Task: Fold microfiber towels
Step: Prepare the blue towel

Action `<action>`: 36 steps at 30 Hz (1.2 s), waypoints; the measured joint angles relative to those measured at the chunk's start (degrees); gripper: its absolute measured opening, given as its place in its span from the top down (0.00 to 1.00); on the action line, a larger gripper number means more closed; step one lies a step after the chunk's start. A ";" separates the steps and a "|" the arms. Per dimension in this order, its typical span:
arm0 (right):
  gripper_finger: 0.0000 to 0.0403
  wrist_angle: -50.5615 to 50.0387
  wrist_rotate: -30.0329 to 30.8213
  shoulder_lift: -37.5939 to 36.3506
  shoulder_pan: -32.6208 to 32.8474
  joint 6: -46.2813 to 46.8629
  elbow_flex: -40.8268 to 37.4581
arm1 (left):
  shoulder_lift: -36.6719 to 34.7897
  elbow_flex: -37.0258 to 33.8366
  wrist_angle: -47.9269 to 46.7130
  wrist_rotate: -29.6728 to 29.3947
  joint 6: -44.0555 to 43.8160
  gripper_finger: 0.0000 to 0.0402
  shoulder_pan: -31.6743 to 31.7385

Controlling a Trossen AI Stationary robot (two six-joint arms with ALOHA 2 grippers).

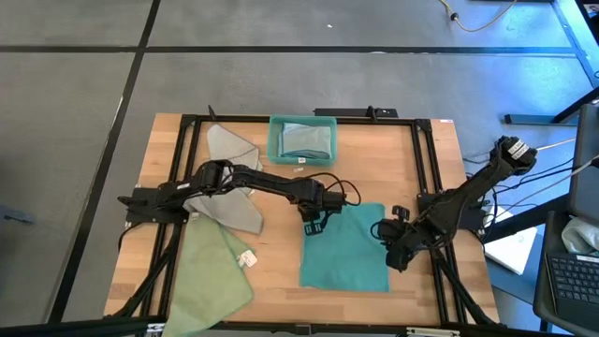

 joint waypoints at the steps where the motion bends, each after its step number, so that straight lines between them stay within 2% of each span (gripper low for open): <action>1: 0.67 -0.21 0.00 0.00 -0.31 -0.09 0.00 | -0.10 -0.07 -0.69 0.00 -0.07 0.81 0.00; 10: 0.67 -2.80 -0.05 -2.97 -1.03 0.37 0.00 | -7.80 -0.14 -3.91 -1.20 -4.68 0.81 -0.05; 15: 0.67 -3.86 -0.07 -6.22 -1.03 0.02 0.00 | -16.28 -0.05 -3.81 -3.47 -14.67 0.81 -1.60; 18: 0.67 -4.27 0.89 -9.06 -1.27 1.41 0.05 | -21.52 -0.07 -0.62 -7.58 -21.79 0.81 -4.27; 21: 0.67 -4.42 4.72 -12.49 -1.73 1.21 1.74 | -26.79 -0.02 3.42 -14.20 -27.67 0.81 -8.00; 25: 0.67 -1.36 10.23 -16.30 -2.32 -6.21 5.52 | -31.15 0.04 3.26 -23.53 -36.03 0.81 -13.36; 28: 0.67 1.73 11.75 -17.67 -2.28 -11.57 8.40 | -32.85 -0.03 1.51 -30.01 -40.05 0.81 -17.30; 32: 0.67 3.26 8.40 -18.14 -2.29 -13.28 12.56 | -33.36 -0.01 1.17 -35.56 -44.42 0.81 -21.29; 36: 0.67 5.31 3.15 -18.13 -2.23 -13.31 15.43 | -32.58 -0.03 2.54 -35.50 -46.14 0.81 -23.22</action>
